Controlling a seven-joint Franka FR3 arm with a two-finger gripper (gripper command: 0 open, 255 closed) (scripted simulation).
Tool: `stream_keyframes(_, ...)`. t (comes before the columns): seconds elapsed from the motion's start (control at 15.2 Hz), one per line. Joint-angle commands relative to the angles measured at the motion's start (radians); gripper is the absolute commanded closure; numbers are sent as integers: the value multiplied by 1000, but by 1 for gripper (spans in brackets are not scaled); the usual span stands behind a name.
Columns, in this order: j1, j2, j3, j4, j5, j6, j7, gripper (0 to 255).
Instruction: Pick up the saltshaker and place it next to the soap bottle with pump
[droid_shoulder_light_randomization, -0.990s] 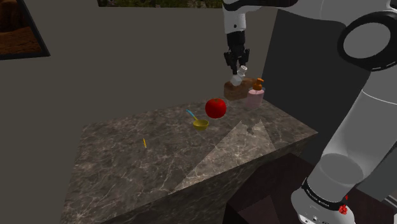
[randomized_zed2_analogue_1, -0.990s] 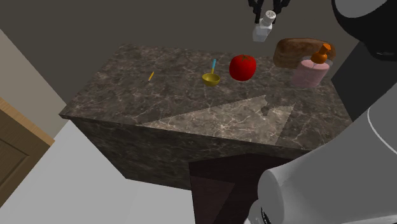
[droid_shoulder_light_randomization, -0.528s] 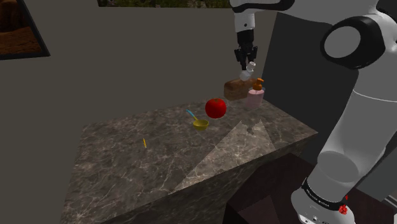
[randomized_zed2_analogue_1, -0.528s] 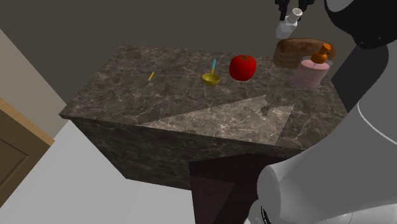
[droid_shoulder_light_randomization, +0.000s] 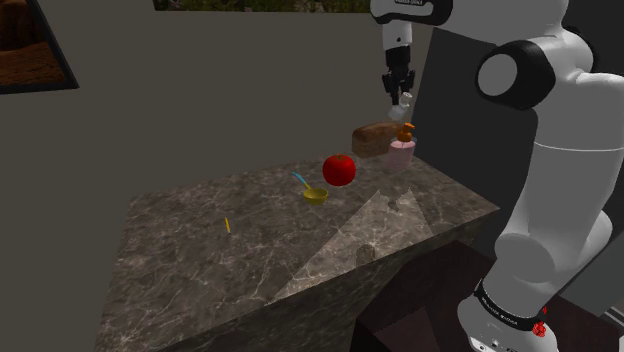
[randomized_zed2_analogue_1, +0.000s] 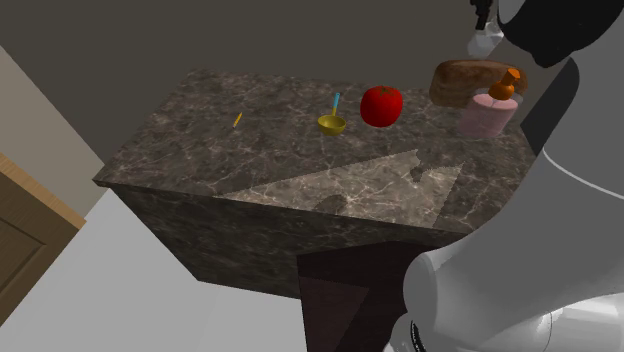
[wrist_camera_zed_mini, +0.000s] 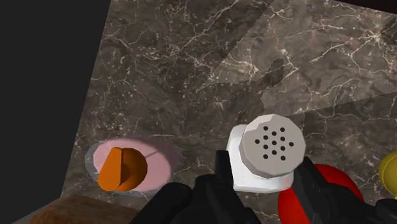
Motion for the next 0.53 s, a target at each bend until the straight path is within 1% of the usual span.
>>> stream_keyframes(0.0, -4, -8, -2, -37, -2, 31, -6, 255)
stream_keyframes(0.46, -1, -42, -1, -182, -3, 141, 3, 255)
